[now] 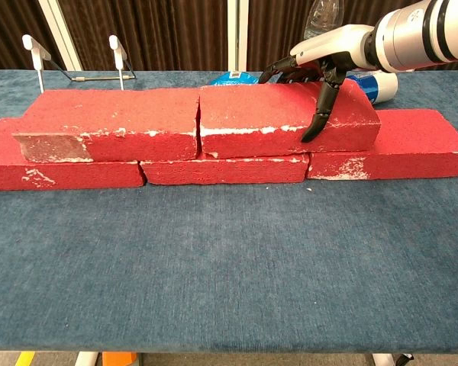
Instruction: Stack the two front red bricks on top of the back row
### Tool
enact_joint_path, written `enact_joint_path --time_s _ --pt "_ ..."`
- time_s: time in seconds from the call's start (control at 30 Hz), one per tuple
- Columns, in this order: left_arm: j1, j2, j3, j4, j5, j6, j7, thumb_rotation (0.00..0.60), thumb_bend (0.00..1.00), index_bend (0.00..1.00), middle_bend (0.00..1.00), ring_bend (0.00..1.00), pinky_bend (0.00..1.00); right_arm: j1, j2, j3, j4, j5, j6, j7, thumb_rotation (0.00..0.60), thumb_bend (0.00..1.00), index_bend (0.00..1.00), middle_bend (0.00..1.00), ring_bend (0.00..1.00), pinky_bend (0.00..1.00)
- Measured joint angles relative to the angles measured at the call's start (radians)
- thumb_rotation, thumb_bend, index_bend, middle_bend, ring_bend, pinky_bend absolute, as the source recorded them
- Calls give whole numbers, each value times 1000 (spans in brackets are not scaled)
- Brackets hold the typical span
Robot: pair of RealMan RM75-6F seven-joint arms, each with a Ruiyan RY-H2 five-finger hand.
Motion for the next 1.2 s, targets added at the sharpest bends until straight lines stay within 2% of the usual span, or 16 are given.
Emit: enact_joint_path --time_s 1.07,1.2 --pt "2 -1 8 15 -1 -9 -34 600 31 1 0 0 0 36 -22 -28 -11 81 23 -32 600 97 0 206 151 195" --pt "3 -2 9 18 0 -10 -39 600 32 2 0 0 0 37 -23 -28 -13 88 20 -29 600 24 0 147 95 182"
